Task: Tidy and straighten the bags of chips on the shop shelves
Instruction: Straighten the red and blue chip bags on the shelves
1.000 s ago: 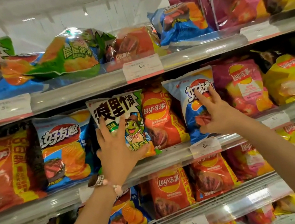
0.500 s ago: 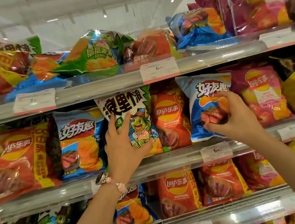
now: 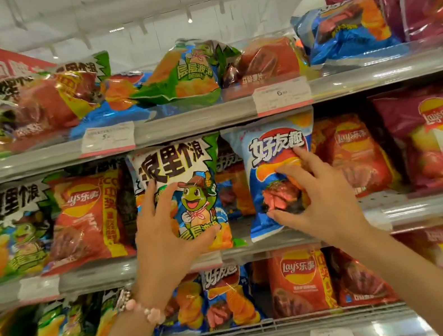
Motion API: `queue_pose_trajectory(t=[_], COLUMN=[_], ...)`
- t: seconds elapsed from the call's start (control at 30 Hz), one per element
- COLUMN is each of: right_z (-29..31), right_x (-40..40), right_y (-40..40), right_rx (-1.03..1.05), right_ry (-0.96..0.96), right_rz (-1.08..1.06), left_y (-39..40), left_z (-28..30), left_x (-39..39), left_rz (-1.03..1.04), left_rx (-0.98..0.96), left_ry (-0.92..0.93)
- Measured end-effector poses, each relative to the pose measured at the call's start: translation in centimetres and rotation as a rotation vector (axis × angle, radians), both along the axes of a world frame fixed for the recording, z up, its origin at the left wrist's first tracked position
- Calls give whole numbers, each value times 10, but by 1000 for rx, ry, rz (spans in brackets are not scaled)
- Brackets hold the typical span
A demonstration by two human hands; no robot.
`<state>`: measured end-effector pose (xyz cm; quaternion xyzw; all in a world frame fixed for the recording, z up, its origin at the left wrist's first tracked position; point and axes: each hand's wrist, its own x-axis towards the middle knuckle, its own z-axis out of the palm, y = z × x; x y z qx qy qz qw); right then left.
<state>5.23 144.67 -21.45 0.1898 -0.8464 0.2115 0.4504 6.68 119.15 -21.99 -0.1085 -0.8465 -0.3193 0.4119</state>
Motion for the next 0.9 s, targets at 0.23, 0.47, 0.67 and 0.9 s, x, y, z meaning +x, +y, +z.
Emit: queue_pose_trajectory(t=[0.23,0.47,0.67,0.9], right_z=[-4,-19,-21,-8], right_x=[-28,-58,-53,-22], right_y=[-64,-110,-105,-124], right_rx=[8,67,15,-300], right_ry=[-7,-180,-240,-150], right_rz=[-22,-94,13,63], left_y=[-38,-60,-66,-72], left_z=[1,1,-1,0], left_x=[12,11,8,1], left_rz=[14,0,-93,-145], left_rx=[14,-2,7,12], left_ry=[56,13,-62,-34])
